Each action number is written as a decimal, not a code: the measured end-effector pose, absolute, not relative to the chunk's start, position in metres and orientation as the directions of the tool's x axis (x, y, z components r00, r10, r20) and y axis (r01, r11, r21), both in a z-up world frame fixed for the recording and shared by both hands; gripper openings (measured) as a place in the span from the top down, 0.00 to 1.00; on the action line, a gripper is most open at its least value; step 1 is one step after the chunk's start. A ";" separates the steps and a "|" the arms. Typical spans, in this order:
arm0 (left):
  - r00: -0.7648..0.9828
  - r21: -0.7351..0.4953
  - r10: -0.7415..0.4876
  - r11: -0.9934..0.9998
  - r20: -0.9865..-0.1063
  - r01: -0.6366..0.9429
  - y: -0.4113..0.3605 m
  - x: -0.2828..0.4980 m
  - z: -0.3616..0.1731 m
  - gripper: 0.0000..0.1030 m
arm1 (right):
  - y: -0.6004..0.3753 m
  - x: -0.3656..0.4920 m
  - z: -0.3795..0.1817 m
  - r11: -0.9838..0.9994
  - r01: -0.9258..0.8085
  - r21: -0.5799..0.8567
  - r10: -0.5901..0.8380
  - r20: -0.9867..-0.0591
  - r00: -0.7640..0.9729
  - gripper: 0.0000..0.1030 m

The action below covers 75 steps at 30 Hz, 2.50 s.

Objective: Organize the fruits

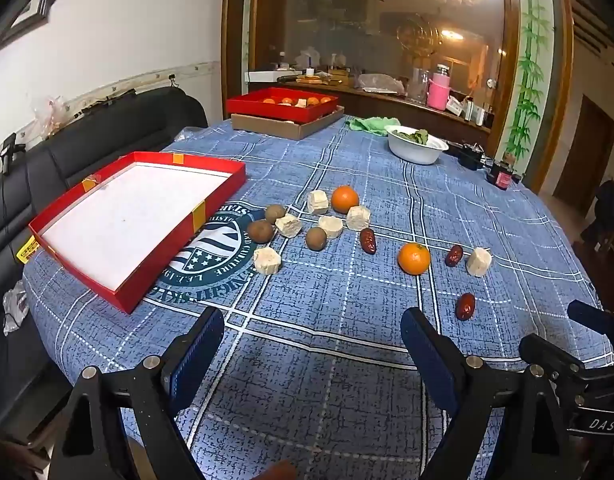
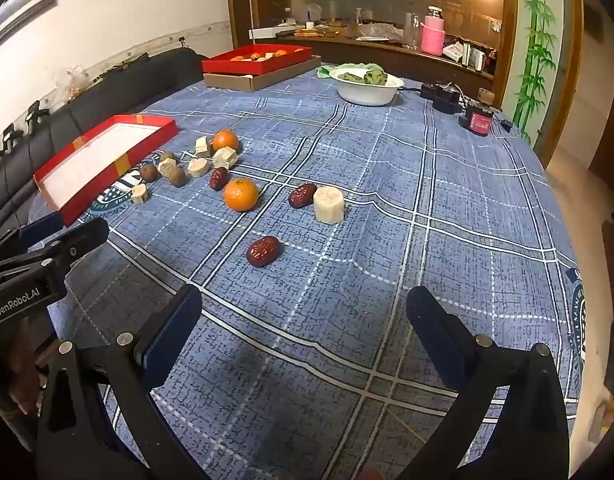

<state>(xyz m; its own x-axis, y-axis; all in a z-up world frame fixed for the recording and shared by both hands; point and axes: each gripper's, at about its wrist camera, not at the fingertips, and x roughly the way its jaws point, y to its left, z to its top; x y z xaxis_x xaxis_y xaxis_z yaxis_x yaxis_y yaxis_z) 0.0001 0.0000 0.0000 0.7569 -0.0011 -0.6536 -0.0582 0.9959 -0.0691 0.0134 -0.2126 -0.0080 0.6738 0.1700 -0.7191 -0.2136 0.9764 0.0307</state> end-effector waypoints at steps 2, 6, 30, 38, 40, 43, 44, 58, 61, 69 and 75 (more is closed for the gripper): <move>0.756 -0.066 0.000 0.996 -0.654 -0.057 0.000 0.000 0.000 0.14 | -0.211 0.013 -0.008 0.977 -0.214 0.025 0.167 -0.718 0.676 0.00; 0.760 -0.066 0.001 0.996 -0.650 -0.058 -0.001 0.000 0.000 0.14 | -0.210 0.012 -0.007 0.977 -0.214 0.025 0.166 -0.718 0.676 0.00; 0.762 -0.075 0.004 0.995 -0.648 -0.070 0.007 -0.002 0.002 0.14 | -0.189 0.014 -0.004 0.969 -0.246 0.002 0.172 -0.719 0.673 0.00; 0.764 -0.075 0.002 0.995 -0.645 -0.066 0.008 -0.003 0.003 0.14 | -0.187 0.013 -0.003 0.969 -0.247 -0.004 0.169 -0.719 0.674 0.00; 0.764 -0.076 0.001 0.995 -0.645 -0.065 0.008 -0.003 0.003 0.14 | -0.188 0.013 -0.003 0.969 -0.247 -0.006 0.167 -0.720 0.674 0.00; 0.764 -0.077 0.004 0.995 -0.645 -0.070 0.009 -0.003 0.003 0.14 | -0.187 0.013 -0.003 0.969 -0.247 -0.007 0.167 -0.721 0.673 0.00; 0.765 -0.078 0.005 0.994 -0.645 -0.072 0.010 -0.004 0.003 0.14 | -0.187 0.013 -0.003 0.969 -0.248 -0.007 0.167 -0.720 0.673 0.00; 0.741 -0.112 0.045 0.981 -0.670 -0.161 0.051 -0.011 -0.014 0.14 | -0.201 0.018 -0.012 0.976 -0.217 0.007 0.152 -0.734 0.662 0.00; 0.736 -0.125 0.039 0.978 -0.676 -0.168 0.057 -0.012 -0.019 0.14 | -0.197 0.022 -0.017 0.973 -0.231 0.012 0.164 -0.742 0.651 0.00; 0.728 -0.133 0.051 0.972 -0.683 -0.193 0.071 -0.011 -0.025 0.14 | -0.182 0.038 -0.027 0.963 -0.267 0.037 0.201 -0.760 0.618 0.00; 0.721 -0.145 0.056 0.966 -0.690 -0.214 0.082 -0.010 -0.031 0.14 | -0.180 0.046 -0.034 0.962 -0.260 0.080 0.227 -0.766 0.601 0.13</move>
<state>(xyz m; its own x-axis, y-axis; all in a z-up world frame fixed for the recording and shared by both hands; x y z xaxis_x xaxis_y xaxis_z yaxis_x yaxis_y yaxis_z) -0.0096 0.0824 -0.0308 0.7213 0.0561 -0.6904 -0.2144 0.9658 -0.1455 0.0465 -0.1804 -0.0338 0.6013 0.2267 -0.7662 -0.2604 0.9622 0.0804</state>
